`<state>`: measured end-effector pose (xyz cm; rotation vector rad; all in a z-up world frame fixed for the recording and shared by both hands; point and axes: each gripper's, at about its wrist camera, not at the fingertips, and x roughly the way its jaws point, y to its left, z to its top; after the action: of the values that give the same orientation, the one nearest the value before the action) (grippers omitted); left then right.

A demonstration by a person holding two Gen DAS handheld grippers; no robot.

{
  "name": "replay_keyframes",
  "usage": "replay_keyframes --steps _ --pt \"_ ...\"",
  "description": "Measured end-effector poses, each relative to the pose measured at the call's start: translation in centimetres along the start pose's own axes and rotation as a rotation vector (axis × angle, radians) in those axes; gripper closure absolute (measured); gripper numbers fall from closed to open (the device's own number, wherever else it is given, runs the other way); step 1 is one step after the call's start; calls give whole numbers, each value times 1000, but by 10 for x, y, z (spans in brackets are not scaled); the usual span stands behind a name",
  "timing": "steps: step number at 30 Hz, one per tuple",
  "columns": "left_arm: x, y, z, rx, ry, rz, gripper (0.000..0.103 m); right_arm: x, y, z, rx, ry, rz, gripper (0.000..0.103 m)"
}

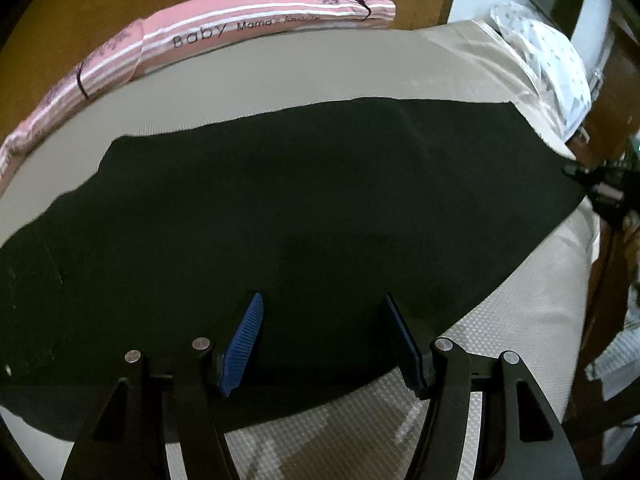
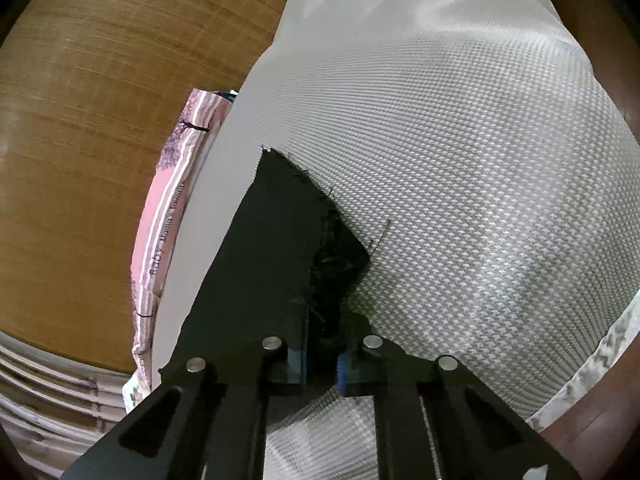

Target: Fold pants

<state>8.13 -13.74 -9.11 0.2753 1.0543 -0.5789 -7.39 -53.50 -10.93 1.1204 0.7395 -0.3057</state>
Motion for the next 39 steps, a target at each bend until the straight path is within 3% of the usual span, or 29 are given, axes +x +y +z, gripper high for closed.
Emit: replay_keyframes --steps 7,13,24,33,39 --pt "0 2 2 -35 -9 -14 40 -8 45 -3 -71 11 79 95" --pt "-20 41 -2 -196 -37 -82 40 10 123 -22 -203 77 155 94" --pt "-66 125 -32 -414 -117 -52 40 94 250 -120 -419 319 270 94" --pt "-83 159 -55 -503 -150 -72 40 149 285 -221 -591 512 222 94" --pt "-90 173 -56 -535 -173 -121 40 159 285 -252 -697 570 163 94"
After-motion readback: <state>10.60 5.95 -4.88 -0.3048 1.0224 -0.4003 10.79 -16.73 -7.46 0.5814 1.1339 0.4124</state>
